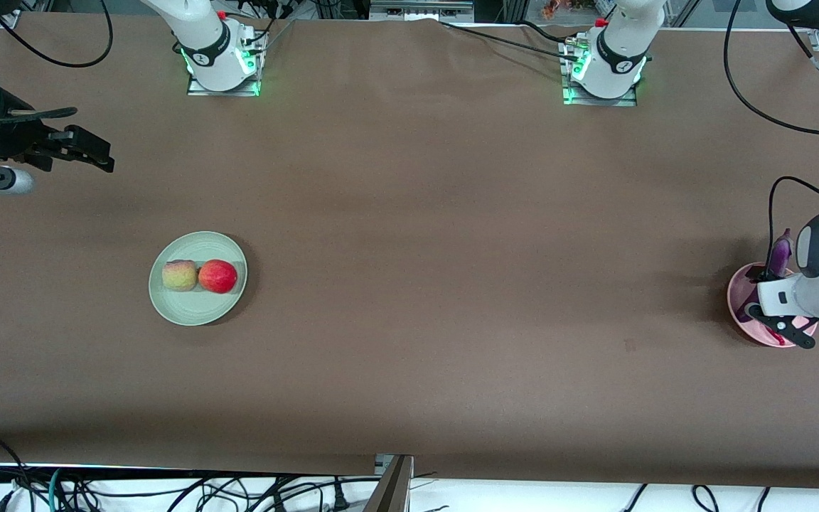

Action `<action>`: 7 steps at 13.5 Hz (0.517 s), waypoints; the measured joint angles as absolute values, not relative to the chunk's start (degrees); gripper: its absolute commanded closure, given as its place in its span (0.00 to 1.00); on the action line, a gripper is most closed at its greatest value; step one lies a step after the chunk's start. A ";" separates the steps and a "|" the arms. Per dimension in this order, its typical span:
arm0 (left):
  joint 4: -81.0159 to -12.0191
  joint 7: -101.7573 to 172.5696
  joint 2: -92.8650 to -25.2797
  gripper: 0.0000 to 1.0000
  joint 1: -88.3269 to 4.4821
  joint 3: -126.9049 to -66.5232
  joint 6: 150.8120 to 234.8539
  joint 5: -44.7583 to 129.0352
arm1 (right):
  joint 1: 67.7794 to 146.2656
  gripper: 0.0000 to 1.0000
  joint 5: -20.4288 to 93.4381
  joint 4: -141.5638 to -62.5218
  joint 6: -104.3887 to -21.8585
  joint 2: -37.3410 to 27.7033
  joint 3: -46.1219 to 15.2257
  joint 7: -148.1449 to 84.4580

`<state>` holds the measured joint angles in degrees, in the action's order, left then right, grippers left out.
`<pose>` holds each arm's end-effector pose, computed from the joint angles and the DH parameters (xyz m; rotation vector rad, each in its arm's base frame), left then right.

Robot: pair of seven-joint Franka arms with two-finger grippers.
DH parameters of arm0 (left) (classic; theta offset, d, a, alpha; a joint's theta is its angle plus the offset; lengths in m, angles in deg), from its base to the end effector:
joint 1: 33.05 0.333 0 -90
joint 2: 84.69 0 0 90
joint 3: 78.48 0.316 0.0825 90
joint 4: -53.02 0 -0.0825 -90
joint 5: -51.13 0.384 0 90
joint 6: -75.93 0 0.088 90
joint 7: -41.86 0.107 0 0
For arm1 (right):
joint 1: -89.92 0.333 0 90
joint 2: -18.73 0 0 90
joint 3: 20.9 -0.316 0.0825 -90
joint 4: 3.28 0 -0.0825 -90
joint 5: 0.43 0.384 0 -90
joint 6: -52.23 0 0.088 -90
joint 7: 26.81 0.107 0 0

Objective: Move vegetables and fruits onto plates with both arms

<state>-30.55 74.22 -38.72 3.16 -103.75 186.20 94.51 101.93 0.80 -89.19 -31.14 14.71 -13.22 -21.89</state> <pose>0.6601 0.2306 0.2223 -2.7142 0.9149 0.4960 0.5614 0.0478 0.6094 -3.1336 0.0145 0.1795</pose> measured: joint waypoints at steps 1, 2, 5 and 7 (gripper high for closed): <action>-30.00 74.23 -39.61 0.00 3.21 -104.77 185.74 93.18 | 101.93 0.01 0.80 -89.18 -31.23 14.68 -13.23 -21.83; -29.33 74.33 -41.27 0.00 3.22 -106.28 184.44 90.21 | 101.91 0.01 0.80 -89.17 -31.48 14.66 -13.23 -21.78; -28.58 74.43 -49.80 0.00 2.69 -111.20 178.35 81.23 | 101.89 0.01 0.80 -89.07 -32.10 14.61 -13.21 -21.63; -28.50 72.57 -54.81 0.00 2.13 -114.85 175.06 76.85 | 101.86 0.01 0.80 -89.06 -32.43 14.59 -13.20 -21.55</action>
<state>-28.50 72.57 -54.81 2.13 -114.85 175.06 76.85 101.86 0.80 -89.06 -32.43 14.59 -13.20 -21.55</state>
